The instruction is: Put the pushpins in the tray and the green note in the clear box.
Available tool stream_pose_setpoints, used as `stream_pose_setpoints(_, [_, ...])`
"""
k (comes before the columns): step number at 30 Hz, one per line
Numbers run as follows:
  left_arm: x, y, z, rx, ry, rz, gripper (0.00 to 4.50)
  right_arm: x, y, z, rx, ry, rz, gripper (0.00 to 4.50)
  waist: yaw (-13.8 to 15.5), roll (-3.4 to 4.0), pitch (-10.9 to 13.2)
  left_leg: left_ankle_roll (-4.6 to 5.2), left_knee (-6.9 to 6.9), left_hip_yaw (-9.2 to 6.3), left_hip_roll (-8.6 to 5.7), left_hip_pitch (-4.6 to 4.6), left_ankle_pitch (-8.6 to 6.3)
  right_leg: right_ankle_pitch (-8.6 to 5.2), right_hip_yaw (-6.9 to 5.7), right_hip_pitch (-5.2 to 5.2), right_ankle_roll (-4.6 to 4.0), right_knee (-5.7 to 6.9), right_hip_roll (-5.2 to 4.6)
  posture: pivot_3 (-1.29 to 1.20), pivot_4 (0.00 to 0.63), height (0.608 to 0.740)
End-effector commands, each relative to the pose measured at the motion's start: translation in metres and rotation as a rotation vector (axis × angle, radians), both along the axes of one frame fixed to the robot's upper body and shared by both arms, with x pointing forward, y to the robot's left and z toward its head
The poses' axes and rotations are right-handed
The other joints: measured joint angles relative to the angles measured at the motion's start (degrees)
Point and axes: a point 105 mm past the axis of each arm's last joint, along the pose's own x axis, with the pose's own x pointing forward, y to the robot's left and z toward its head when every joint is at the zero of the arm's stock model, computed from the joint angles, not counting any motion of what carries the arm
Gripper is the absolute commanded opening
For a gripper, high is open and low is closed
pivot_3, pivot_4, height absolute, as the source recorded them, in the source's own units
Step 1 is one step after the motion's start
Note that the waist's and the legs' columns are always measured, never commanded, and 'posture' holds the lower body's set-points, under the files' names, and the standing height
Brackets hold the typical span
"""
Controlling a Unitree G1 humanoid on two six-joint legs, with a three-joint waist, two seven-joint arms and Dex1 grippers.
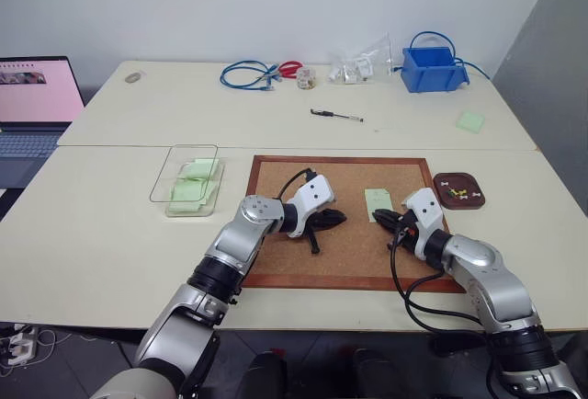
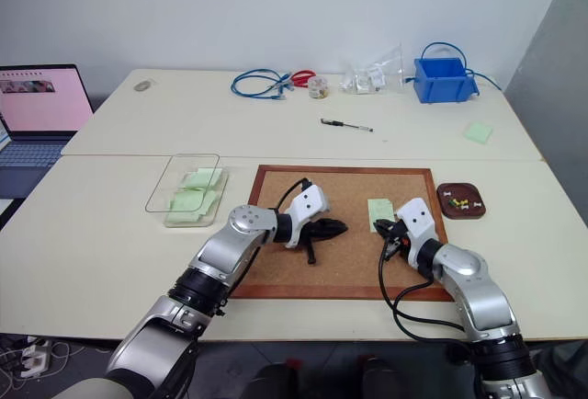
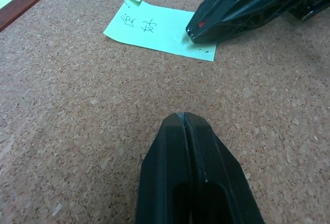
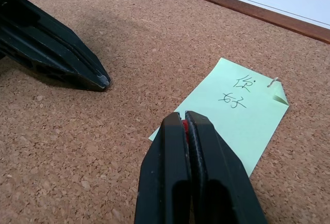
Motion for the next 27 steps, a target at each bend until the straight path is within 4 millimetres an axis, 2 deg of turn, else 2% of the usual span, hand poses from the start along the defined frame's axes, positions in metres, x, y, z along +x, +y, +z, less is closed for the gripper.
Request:
stream_pose_setpoints(1, [-0.014, 0.009, -0.038, 0.104, 0.123, 0.002, 0.0, 0.003, -0.002, 0.012, -0.002, -0.059, -0.005, 0.01, 0.0, 0.0, 0.0, 0.0, 0.0, 0.0, 0.0, 0.0, 0.0, 0.0, 0.0, 0.0, 0.0, 0.0, 0.0, 0.0, 0.15, 0.74])
stream_pose_setpoints(6, [-0.013, 0.008, -0.038, 0.102, 0.123, 0.003, 0.0, 0.004, -0.002, 0.019, -0.026, -0.086, -0.002, 0.01, 0.0, 0.0, 0.0, 0.0, 0.0, 0.0, 0.0, 0.0, 0.0, 0.0, 0.0, 0.0, 0.0, 0.0, 0.0, 0.0, 0.15, 0.74])
stream_pose_setpoints(11, [-0.013, 0.009, -0.038, 0.103, 0.124, 0.005, 0.0, 0.002, 0.002, 0.047, 0.007, -0.14, 0.015, 0.01, 0.0, 0.0, 0.0, 0.0, 0.0, 0.0, -0.01, -0.02, 0.0, 0.0, 0.0, -0.01, 0.0, 0.0, 0.0, 0.0, 0.15, 0.74])
stream_pose_setpoints(17, [-0.013, 0.009, -0.039, 0.104, 0.121, 0.007, 0.0, -0.001, 0.007, 0.063, 0.02, -0.165, 0.025, 0.01, 0.0, 0.0, 0.0, 0.0, 0.0, -0.02, 0.0, -0.01, 0.0, 0.0, -0.01, -0.01, 0.0, 0.0, 0.0, 0.0, 0.15, 0.74])
stream_pose_setpoints(21, [-0.009, 0.009, -0.036, 0.095, 0.088, 0.014, 0.0, 0.001, 0.01, 0.065, 0.015, -0.165, 0.03, 0.01, 0.0, -0.01, 0.0, 0.0, 0.0, -0.03, 0.0, -0.02, 0.0, 0.0, -0.02, 0.0, 0.0, -0.01, 0.0, 0.0, 0.15, 0.74])
stream_pose_setpoints(24, [-0.002, 0.006, -0.02, 0.03, 0.005, 0.026, 0.0, 0.001, 0.01, 0.066, 0.009, -0.16, 0.034, 0.01, 0.0, -0.01, 0.0, 0.0, 0.0, -0.02, 0.0, -0.02, 0.0, 0.0, -0.01, 0.0, 0.0, -0.01, 0.0, 0.0, 0.15, 0.74])
stream_pose_setpoints(25, [0.002, 0.005, -0.006, -0.022, -0.033, 0.027, 0.0, 0.0, 0.009, 0.067, 0.007, -0.155, 0.04, 0.01, 0.1, -0.01, 0.0, 0.0, 0.01, -0.02, 0.0, -0.02, 0.0, 0.0, -0.01, 0.0, 0.0, -0.01, 0.0, 0.0, 0.15, 0.74])
stream_pose_setpoints(27, [0.003, 0.004, 0.021, -0.092, -0.13, -0.015, 0.39, -0.002, 0.007, 0.07, 0.008, -0.143, 0.053, 0.0, 0.1, -0.03, 0.0, 0.0, 0.01, -0.02, -0.01, -0.03, 0.0, 0.0, -0.01, -0.01, 0.0, 0.0, -0.03, 0.0, 0.15, 0.74])
